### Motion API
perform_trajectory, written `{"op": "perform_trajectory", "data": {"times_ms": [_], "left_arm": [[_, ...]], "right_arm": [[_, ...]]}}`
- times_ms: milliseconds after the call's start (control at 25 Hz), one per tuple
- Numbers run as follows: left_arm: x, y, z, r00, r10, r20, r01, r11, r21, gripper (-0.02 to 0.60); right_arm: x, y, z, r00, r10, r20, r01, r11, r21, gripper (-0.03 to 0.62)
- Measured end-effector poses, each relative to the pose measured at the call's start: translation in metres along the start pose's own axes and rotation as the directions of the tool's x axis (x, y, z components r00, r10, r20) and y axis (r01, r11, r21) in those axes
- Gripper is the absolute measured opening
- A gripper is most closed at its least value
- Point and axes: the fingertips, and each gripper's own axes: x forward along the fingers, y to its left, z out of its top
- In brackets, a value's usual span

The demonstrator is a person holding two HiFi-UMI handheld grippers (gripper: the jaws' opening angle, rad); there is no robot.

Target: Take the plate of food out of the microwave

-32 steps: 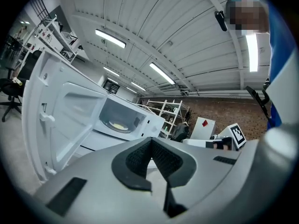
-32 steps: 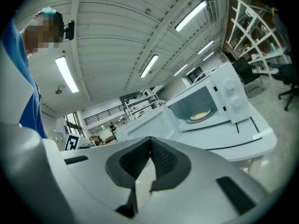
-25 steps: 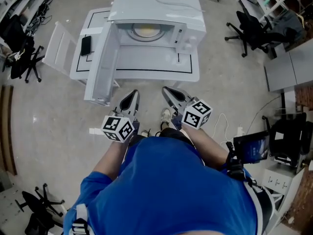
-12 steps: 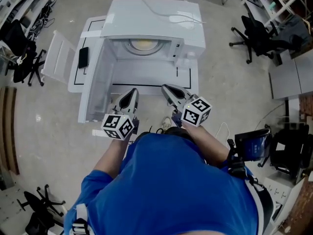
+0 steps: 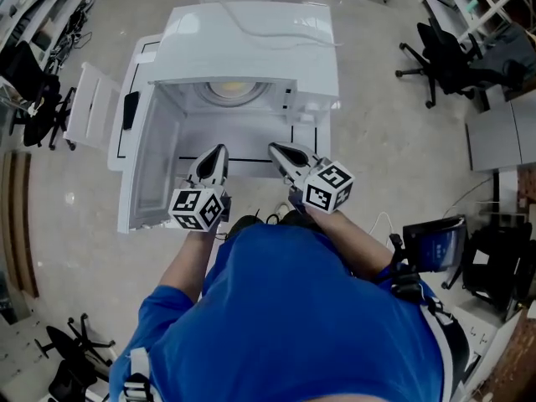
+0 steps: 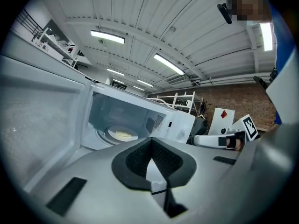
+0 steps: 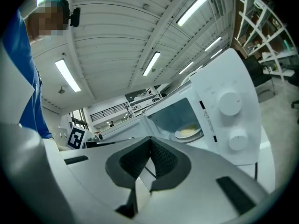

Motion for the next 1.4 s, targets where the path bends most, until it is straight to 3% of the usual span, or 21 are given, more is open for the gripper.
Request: {"op": "perform_trajectory", "data": {"times_ms": [280, 520, 880, 1080, 1240, 1400], "left_arm": [[0.026, 0.011, 0.001, 0.999, 0.036, -0.022, -0.036, 0.999, 0.033, 0.009], [0.051, 0.027, 0.001, 0.998, 0.016, -0.067, -0.011, 0.997, 0.072, 0.009], [0.097, 0.053, -0.010, 0.983, 0.012, -0.181, 0.034, 0.968, 0.250, 0.009], [0.120, 0.066, -0.020, 0.970, 0.043, -0.239, 0.057, 0.916, 0.398, 0.009], [0.138, 0.071, -0.034, 0.952, 0.061, -0.300, 0.119, 0.830, 0.545, 0.011], [0.152, 0.069, -0.046, 0.931, 0.057, -0.360, 0.202, 0.741, 0.640, 0.015]], "right_arm": [[0.010, -0.022, -0.001, 1.000, 0.004, -0.022, -0.004, 1.000, 0.019, 0.006], [0.033, -0.031, -0.002, 0.999, -0.022, -0.041, 0.022, 1.000, 0.002, 0.006], [0.060, -0.041, -0.004, 0.994, -0.082, -0.065, 0.080, 0.996, -0.040, 0.006], [0.067, -0.044, -0.011, 0.991, -0.107, -0.081, 0.102, 0.993, -0.057, 0.006], [0.066, -0.045, -0.012, 0.989, -0.126, -0.078, 0.122, 0.991, -0.058, 0.006], [0.064, -0.047, -0.012, 0.987, -0.141, -0.072, 0.137, 0.989, -0.057, 0.006]]}}
